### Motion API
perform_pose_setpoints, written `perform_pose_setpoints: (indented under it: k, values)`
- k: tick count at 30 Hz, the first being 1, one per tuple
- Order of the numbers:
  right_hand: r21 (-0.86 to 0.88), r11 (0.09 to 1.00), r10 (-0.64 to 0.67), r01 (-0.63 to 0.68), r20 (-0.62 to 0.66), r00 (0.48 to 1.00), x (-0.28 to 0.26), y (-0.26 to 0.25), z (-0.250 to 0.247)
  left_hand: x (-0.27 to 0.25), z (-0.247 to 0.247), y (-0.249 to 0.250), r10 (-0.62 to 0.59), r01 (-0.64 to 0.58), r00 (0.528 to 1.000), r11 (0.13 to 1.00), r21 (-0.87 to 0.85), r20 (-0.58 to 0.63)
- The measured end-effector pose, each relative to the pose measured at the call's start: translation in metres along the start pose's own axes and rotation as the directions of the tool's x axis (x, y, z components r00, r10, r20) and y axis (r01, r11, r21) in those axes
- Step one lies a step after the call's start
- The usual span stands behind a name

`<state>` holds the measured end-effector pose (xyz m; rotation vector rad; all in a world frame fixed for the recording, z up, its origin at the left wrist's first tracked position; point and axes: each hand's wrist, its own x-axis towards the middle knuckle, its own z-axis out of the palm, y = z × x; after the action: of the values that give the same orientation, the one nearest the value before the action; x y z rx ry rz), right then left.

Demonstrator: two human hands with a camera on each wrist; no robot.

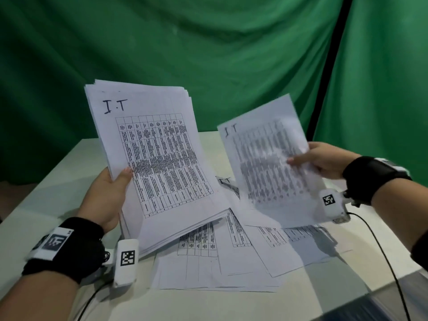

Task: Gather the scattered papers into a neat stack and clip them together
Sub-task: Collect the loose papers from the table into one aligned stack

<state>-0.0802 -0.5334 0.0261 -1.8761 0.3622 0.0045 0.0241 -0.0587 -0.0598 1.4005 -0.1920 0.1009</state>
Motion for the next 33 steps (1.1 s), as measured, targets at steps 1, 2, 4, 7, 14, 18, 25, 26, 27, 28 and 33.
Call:
perform_pose_setpoints:
  k: [1,2,4,7,14,18,25,26,27,28,33]
  values:
    - [0.055,0.997,-0.047,0.046,0.013,0.999,-0.004,-0.009,-0.004,0.0,0.0,0.001,-0.001,0.001,1.0,1.0,-0.005,-0.016]
    - [0.098,0.99,-0.104,0.1,0.028,0.994,-0.008,-0.018,-0.008,0.0,-0.001,0.002,-0.001,0.001,1.0,1.0,-0.014,-0.029]
    - [0.179,0.969,-0.186,0.172,0.065,0.98,-0.021,-0.039,-0.006,-0.001,0.0,0.003,-0.003,0.002,0.999,1.0,-0.02,-0.047]
    - [0.262,0.939,-0.248,0.224,0.064,0.967,-0.033,-0.061,0.017,-0.004,0.005,0.006,-0.018,0.017,0.999,1.0,-0.022,-0.038]
    - [0.144,0.978,-0.168,0.149,0.131,0.977,-0.012,-0.05,0.1,-0.017,0.024,0.008,0.012,-0.01,0.998,1.0,-0.025,0.059]
    - [0.109,0.99,-0.107,0.088,0.179,0.978,0.0,-0.046,0.142,-0.029,0.035,0.012,0.019,-0.016,0.995,0.999,-0.035,0.099]
    - [0.034,0.989,-0.145,0.142,0.117,0.982,0.007,-0.054,0.165,-0.036,0.036,0.015,-0.053,0.065,0.987,0.995,-0.077,0.152]
    - [0.061,0.988,-0.148,0.141,0.133,0.98,0.007,-0.056,0.164,-0.034,0.035,0.013,-0.041,0.048,0.987,0.998,-0.038,0.157]
    - [0.068,0.988,-0.145,0.136,0.15,0.978,0.007,-0.058,0.164,-0.032,0.035,0.012,-0.018,0.017,0.987,1.0,0.013,0.159]
    - [0.069,0.988,-0.145,0.135,0.165,0.976,0.006,-0.059,0.163,-0.029,0.034,0.009,0.002,-0.012,0.987,0.998,0.066,0.162]
    - [-0.247,0.965,-0.074,0.089,0.071,0.995,0.008,-0.053,0.137,-0.02,0.028,-0.002,0.049,-0.068,0.992,0.983,0.168,0.117]
